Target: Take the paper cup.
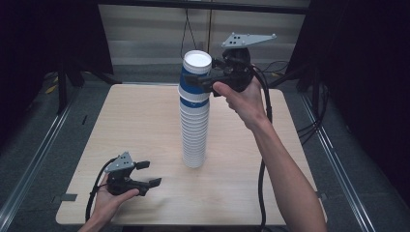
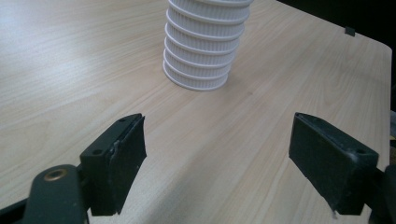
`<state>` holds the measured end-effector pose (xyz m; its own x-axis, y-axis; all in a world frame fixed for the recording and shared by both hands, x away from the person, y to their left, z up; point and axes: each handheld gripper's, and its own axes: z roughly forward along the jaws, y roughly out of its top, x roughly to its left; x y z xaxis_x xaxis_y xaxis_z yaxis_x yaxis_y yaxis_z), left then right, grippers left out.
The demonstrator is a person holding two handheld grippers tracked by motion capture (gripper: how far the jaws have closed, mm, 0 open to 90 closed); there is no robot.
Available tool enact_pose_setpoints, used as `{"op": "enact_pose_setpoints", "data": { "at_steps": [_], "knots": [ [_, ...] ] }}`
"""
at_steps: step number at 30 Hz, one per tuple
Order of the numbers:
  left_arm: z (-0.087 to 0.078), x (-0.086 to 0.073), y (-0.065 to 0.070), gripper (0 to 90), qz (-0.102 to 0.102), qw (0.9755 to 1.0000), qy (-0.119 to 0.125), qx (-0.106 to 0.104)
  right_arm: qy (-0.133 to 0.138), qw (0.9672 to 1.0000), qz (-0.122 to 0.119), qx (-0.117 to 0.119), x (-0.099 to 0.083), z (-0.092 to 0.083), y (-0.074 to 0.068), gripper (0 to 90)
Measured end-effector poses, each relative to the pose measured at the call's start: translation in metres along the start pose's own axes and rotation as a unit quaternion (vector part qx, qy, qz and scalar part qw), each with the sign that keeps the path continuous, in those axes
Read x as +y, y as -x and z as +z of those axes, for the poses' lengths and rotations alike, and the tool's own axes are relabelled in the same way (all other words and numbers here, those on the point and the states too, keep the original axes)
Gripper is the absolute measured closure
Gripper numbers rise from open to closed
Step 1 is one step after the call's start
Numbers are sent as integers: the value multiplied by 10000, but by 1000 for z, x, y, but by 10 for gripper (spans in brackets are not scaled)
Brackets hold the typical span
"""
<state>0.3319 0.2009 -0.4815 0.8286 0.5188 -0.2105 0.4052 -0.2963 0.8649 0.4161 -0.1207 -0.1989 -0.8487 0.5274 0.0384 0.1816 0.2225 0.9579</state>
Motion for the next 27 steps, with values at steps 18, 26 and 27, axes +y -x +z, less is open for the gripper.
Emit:
{"op": "enact_pose_setpoints", "data": {
  "at_steps": [18, 26, 27],
  "knots": [
    [-1, -1, -2, 187, -42, 9998, -4, 178, 456, 9989, 115, 5, 8, -8, 0, 270],
    [0, -1, -1, 186, -14, 9999, -7, 162, 603, 9979, 226, 120, 12, -12, 3, 271],
    [0, -1, -1, 184, -32, 9998, -2, 184, 668, 9974, 224, 122, 13, -14, 2, 271]
  ]
}}
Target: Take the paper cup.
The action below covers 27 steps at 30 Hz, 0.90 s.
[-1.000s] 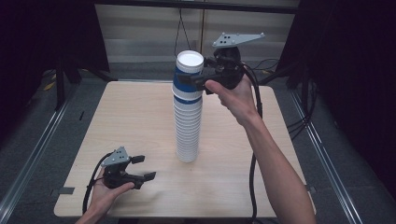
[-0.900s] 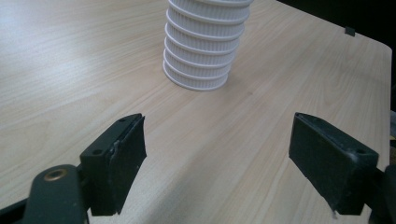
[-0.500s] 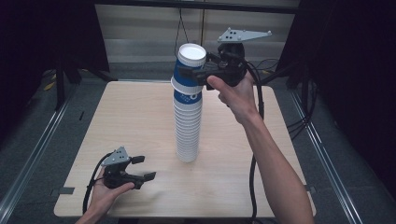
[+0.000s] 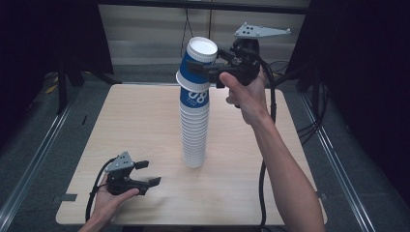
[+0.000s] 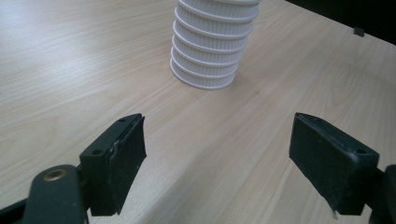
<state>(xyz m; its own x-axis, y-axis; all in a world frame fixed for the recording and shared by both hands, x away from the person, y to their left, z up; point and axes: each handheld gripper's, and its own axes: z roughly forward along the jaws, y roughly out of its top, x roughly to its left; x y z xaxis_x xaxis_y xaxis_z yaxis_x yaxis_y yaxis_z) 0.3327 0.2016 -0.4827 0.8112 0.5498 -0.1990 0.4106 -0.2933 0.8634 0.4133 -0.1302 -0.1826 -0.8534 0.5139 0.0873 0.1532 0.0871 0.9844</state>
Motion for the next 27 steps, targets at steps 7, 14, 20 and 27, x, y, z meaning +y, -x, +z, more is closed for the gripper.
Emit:
{"op": "enact_pose_setpoints", "data": {
  "at_steps": [7, 14, 20, 27],
  "knots": [
    [0, 0, 1, 181, 12, 10000, 11, -18, 179, 9998, 29, -12, 1, -3, 0, 273],
    [0, 0, -1, 179, -21, 10000, 27, 30, 392, 9991, 162, -64, 0, -11, 2, 274],
    [1, 0, -1, 179, -37, 10000, 29, 11, 463, 9986, 141, -210, 1, -22, 4, 274],
    [2, 0, -1, 175, -55, 10000, 43, -15, 582, 9974, 198, -369, -2, -38, 10, 275]
  ]
}}
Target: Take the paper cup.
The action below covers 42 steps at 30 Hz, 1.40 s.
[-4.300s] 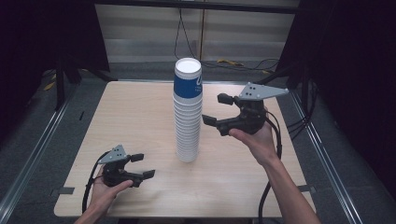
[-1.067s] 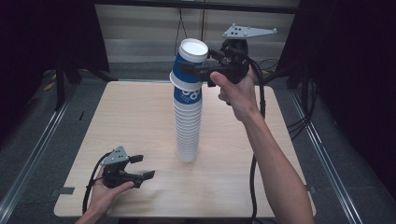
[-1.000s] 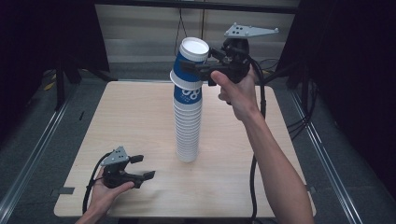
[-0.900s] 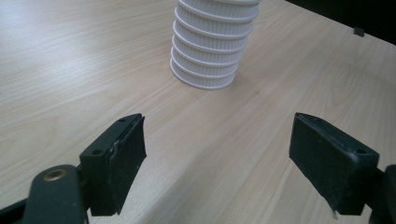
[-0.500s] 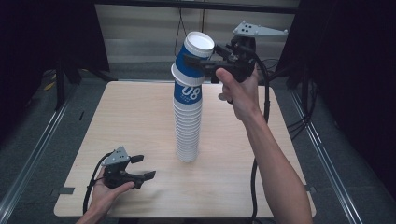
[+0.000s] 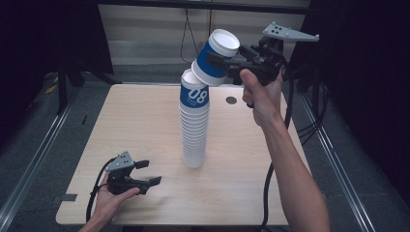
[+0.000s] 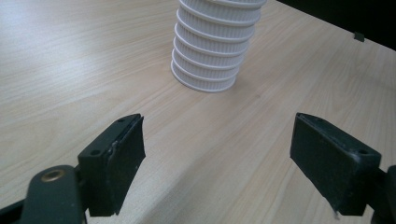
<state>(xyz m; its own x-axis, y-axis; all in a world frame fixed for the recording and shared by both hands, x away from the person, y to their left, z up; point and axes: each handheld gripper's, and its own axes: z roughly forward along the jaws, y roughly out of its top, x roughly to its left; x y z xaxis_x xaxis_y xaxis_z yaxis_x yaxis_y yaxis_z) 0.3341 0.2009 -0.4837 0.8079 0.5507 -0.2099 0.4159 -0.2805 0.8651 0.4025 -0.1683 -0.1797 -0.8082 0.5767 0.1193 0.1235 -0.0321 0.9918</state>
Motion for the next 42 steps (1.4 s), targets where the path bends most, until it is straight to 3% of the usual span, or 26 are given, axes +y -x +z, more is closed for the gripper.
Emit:
{"op": "enact_pose_setpoints", "data": {
  "at_steps": [14, 20, 23, 25, 26, 33, 38, 42],
  "knots": [
    [1, 2, -2, 161, -141, 9999, 55, -23, -96, 9994, -57, -323, -10, -36, 10, 276],
    [2, 5, -2, 160, -102, 9999, 60, -56, -112, 9993, -62, -358, -16, -45, 11, 276],
    [1, 7, -1, 160, 0, 9999, 91, -82, -204, 9990, -54, -392, -23, -50, 11, 276],
    [-1, 8, -2, 160, -68, 9999, 139, -8, -290, 9988, -87, -387, -28, -53, 11, 275],
    [-1, 8, -2, 160, -106, 9998, 145, -124, -342, 9985, -79, -423, -32, -56, 12, 275],
    [0, 10, 0, 162, -85, 9997, 104, -206, -589, 9973, 39, -435, -59, -62, 17, 276],
    [-6, 12, -6, 162, -155, 9996, 193, -127, -609, 9973, 158, -372, -78, -65, 15, 276],
    [-7, 14, -3, 168, -127, 9995, 266, -71, -679, 9971, 158, -301, -89, -62, 12, 276]
  ]
}}
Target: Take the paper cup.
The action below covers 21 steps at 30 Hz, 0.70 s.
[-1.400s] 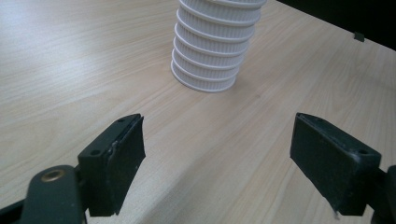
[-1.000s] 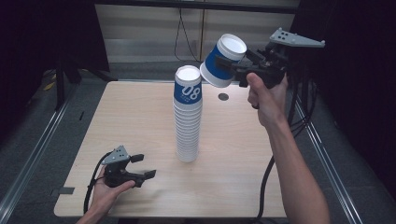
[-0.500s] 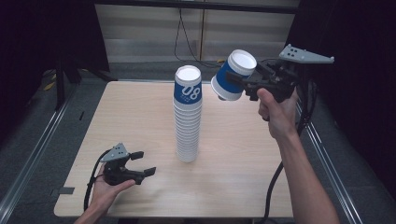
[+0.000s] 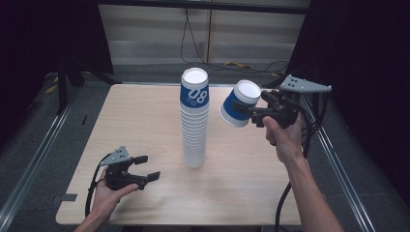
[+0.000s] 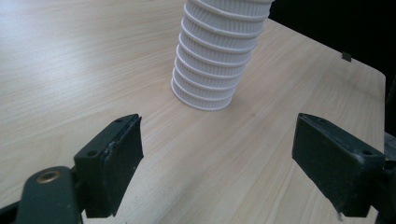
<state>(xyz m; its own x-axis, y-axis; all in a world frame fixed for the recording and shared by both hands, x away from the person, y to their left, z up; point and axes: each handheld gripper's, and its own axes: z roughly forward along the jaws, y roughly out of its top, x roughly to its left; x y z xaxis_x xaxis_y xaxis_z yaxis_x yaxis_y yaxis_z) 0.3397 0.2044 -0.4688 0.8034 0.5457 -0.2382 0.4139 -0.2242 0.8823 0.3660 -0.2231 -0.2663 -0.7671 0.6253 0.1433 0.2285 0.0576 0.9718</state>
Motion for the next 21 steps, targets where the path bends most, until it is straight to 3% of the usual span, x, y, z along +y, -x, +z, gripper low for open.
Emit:
{"op": "enact_pose_setpoints", "data": {
  "at_steps": [5, 12, 21],
  "knots": [
    [1, 4, 6, 171, 60, 10000, 33, -49, -167, 9996, -92, 211, -24, 8, -11, 276],
    [4, 13, 10, 167, 143, 9998, 28, -166, -496, 9982, -159, 309, -49, 23, -16, 275],
    [24, 31, 18, 170, 307, 9987, 26, -404, -665, 9969, -133, 395, -76, 33, -23, 275]
  ]
}}
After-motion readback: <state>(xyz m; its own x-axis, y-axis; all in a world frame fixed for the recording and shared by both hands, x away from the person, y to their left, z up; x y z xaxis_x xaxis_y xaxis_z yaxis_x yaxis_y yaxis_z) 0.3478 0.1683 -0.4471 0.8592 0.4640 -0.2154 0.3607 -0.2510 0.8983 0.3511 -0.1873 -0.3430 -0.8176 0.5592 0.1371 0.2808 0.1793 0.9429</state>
